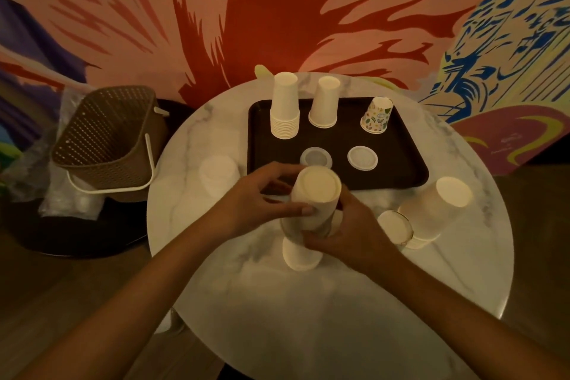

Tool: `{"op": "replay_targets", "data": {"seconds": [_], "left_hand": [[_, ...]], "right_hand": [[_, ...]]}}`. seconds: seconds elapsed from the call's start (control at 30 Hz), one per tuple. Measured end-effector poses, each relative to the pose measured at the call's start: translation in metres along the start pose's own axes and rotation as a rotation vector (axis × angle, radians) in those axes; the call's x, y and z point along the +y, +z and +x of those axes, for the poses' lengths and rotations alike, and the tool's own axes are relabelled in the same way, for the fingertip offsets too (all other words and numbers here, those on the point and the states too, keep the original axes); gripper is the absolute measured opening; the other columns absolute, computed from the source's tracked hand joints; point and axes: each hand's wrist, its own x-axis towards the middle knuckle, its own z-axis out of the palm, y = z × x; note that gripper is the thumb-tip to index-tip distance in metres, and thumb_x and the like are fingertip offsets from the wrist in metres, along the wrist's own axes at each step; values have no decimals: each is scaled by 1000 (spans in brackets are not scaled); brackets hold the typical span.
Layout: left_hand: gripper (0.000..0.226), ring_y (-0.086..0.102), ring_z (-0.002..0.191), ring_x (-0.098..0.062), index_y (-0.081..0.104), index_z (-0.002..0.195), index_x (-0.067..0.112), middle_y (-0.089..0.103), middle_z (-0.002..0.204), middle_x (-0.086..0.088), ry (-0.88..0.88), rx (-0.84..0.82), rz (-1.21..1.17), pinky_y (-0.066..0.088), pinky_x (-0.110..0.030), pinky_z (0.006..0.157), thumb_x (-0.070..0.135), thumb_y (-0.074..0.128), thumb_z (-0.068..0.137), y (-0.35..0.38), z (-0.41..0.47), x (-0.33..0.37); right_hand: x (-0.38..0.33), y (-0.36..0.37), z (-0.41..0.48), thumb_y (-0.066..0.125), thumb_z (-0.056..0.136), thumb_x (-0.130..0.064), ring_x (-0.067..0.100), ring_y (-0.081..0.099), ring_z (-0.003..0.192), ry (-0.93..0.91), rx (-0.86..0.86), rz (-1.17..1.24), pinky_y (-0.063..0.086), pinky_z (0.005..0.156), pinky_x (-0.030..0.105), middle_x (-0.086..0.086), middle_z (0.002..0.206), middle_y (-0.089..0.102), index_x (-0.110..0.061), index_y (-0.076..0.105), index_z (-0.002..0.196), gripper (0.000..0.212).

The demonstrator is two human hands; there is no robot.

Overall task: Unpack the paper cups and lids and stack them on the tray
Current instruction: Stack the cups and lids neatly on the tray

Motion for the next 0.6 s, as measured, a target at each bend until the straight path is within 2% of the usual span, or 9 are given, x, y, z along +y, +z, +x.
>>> {"op": "replay_targets", "data": {"seconds": [0.1,0.17,0.23,0.3,0.4,0.47,0.53,0.6], "left_hand": [[47,54,84,17,42,100,49,46,99,33,63,50,24,43,3,69,42,63,59,-20,11,25],[46,53,86,13,43,103,48,47,100,32,90,75,50,44,0,68,40,66,63,-36,25,38],[48,53,90,9,45,109,44,48,102,30,105,80,65,46,-5,68,37,67,66,-53,45,47],[46,54,94,4,47,111,42,50,104,29,111,71,53,48,-11,71,34,68,70,-73,67,55],[46,54,103,-4,49,118,38,51,114,22,127,67,33,51,-23,82,30,68,77,-102,103,60],[51,54,108,-5,47,126,32,51,123,15,159,84,48,51,-24,85,26,68,79,-118,128,59],[53,52,108,-2,46,127,31,50,123,15,173,96,47,49,-22,85,23,68,80,-129,152,54],[51,50,104,3,46,123,34,49,117,20,158,105,18,45,-17,81,21,69,80,-136,174,46]], "right_hand": [[-27,-17,19,82,63,-24,-12,47,93,-66,14,-1,38,73,-6,-28,103,45,-40,33,112,71],[-44,-26,38,81,63,-24,-16,49,91,-107,27,12,40,74,-4,-32,101,44,-41,35,110,68],[-56,-34,62,80,64,-24,-11,52,91,-147,53,-5,45,75,4,-26,102,50,-36,40,117,67],[-66,-41,91,79,67,-24,-1,52,92,-167,78,-48,46,72,9,-14,107,52,-21,40,129,73],[-80,-51,136,76,72,-17,-2,51,89,-192,98,-61,44,66,4,-10,109,49,-14,36,133,73],[-89,-55,164,73,73,-11,-2,49,91,-191,96,-40,43,65,4,-11,110,46,-15,33,135,74],[-90,-57,192,72,73,-7,6,48,104,-178,109,-39,42,76,11,-7,115,47,-14,33,135,74],[-86,-56,217,71,73,-6,17,47,117,-157,127,-49,42,87,23,2,126,48,-12,31,136,75]]}}
